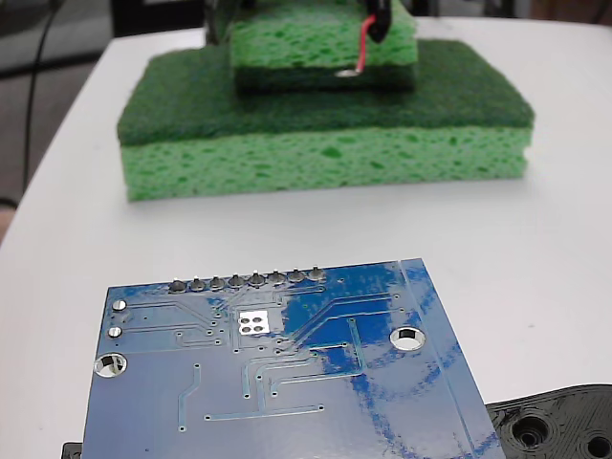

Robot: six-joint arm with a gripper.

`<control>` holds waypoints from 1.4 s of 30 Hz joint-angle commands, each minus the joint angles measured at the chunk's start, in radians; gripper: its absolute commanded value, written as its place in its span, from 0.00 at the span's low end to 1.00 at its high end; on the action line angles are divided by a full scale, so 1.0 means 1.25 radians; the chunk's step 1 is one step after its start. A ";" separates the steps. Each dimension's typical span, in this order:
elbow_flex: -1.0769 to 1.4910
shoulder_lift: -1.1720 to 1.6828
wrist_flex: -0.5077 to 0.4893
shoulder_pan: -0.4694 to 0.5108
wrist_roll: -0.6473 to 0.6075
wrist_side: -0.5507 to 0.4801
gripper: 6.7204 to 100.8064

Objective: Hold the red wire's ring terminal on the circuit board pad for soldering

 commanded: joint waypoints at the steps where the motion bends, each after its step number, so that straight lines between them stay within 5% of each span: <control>1: -0.005 0.002 -0.002 0.001 0.009 0.013 0.99; 17: -0.109 -0.039 0.031 0.064 -0.005 -0.004 0.99; 28: -0.286 -0.302 -0.044 0.090 -0.037 -0.047 0.99; 42: -0.482 -0.590 -0.101 0.210 -0.109 -0.237 0.99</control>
